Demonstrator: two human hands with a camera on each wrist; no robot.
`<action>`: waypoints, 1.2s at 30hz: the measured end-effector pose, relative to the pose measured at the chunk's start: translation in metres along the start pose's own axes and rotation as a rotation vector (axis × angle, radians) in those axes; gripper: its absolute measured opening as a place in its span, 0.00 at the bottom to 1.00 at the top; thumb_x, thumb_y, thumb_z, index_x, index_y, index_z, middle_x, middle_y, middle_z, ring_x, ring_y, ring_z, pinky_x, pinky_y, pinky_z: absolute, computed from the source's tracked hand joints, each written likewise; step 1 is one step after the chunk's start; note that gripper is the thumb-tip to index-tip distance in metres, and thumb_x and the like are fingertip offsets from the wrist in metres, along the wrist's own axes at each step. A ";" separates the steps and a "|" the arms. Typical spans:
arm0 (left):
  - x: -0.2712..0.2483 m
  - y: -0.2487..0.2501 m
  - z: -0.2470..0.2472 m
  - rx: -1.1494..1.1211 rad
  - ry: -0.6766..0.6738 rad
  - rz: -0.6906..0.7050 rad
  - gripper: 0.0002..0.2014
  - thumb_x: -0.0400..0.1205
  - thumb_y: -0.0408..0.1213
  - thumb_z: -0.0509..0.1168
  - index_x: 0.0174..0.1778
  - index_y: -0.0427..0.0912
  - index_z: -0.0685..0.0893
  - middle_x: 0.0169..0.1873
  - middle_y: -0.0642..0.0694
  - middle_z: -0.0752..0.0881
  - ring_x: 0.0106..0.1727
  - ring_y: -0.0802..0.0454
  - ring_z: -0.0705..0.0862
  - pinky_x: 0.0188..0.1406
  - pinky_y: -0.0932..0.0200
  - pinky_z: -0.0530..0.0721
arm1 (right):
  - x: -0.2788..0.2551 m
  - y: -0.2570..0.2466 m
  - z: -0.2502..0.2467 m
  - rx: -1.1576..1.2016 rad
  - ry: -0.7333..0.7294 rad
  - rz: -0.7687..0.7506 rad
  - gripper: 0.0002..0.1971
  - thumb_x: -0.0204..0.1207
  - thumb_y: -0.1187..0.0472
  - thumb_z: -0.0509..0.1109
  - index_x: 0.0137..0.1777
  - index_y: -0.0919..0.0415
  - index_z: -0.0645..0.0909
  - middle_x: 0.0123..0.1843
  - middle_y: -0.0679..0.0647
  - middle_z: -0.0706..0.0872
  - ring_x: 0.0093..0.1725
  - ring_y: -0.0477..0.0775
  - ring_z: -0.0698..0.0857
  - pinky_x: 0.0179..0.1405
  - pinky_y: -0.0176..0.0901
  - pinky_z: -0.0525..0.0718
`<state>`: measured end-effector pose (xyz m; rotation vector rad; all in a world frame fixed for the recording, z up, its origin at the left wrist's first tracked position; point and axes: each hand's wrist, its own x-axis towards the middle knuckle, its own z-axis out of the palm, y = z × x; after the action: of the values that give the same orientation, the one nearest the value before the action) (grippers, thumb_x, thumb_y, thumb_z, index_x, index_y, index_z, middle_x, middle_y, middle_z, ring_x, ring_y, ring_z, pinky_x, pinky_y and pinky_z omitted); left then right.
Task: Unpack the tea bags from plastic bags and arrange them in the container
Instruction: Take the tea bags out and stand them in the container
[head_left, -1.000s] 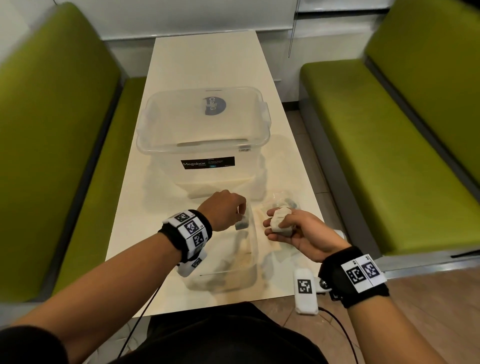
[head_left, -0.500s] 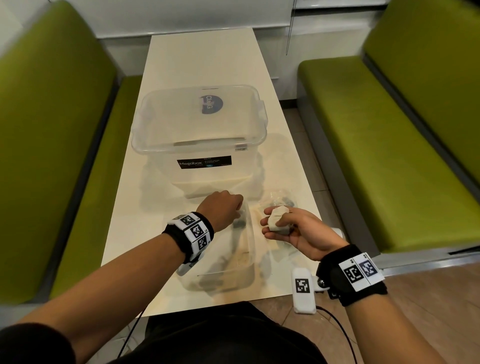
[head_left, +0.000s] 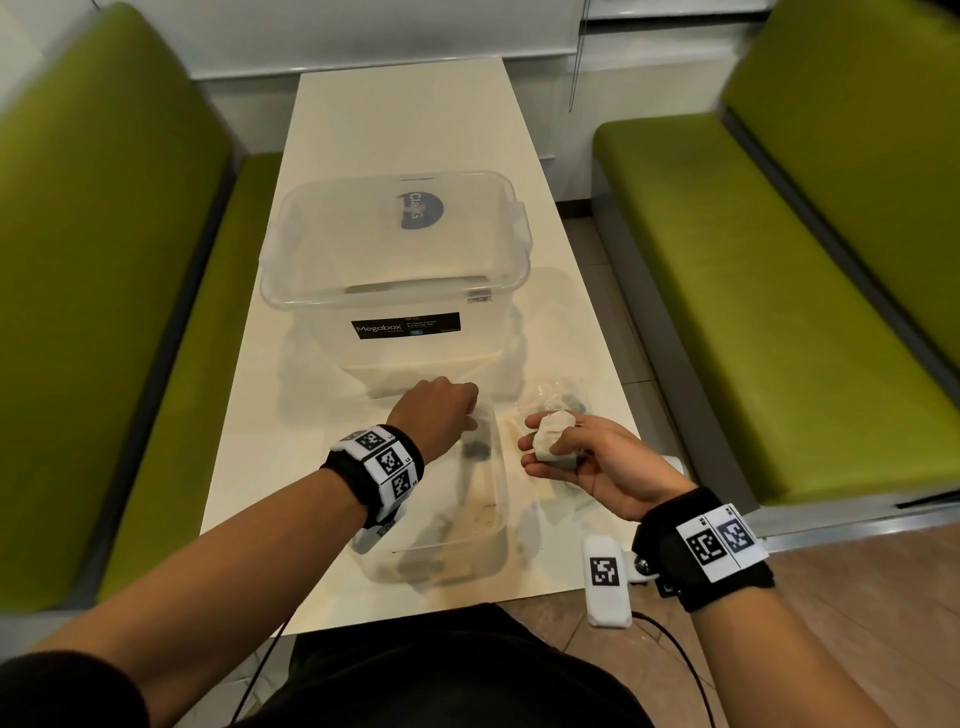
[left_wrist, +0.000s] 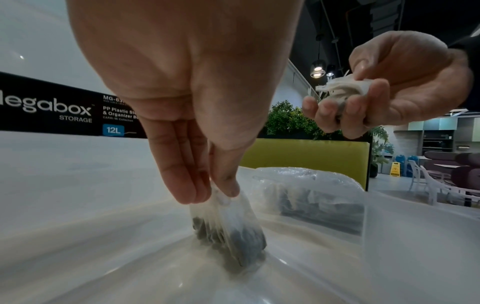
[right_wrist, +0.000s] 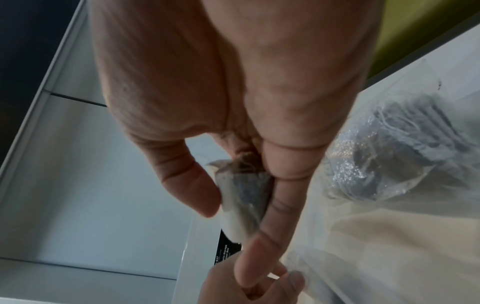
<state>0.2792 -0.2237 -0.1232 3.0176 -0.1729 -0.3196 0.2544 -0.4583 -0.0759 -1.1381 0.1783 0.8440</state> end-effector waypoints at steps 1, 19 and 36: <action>-0.002 -0.001 -0.003 -0.023 0.003 -0.015 0.11 0.85 0.48 0.68 0.56 0.45 0.83 0.51 0.41 0.88 0.51 0.37 0.85 0.46 0.49 0.80 | 0.000 0.000 0.000 -0.004 -0.011 -0.003 0.17 0.81 0.80 0.57 0.64 0.73 0.81 0.55 0.70 0.88 0.54 0.67 0.90 0.59 0.50 0.92; -0.091 -0.005 -0.075 -1.061 0.027 -0.012 0.08 0.79 0.40 0.78 0.53 0.51 0.92 0.46 0.51 0.92 0.44 0.43 0.90 0.43 0.51 0.91 | -0.008 -0.008 0.036 -0.397 -0.181 -0.204 0.21 0.82 0.71 0.72 0.73 0.62 0.74 0.61 0.70 0.90 0.62 0.66 0.91 0.58 0.45 0.90; -0.102 0.001 -0.069 -1.066 0.091 -0.014 0.03 0.79 0.39 0.78 0.44 0.45 0.92 0.37 0.59 0.90 0.39 0.61 0.86 0.43 0.63 0.83 | -0.001 0.001 0.057 -0.134 -0.102 -0.150 0.19 0.77 0.55 0.74 0.65 0.64 0.82 0.62 0.74 0.88 0.60 0.75 0.90 0.54 0.50 0.93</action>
<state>0.1947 -0.2061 -0.0353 1.9698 0.0309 -0.1813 0.2371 -0.4101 -0.0507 -1.2141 -0.0479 0.7872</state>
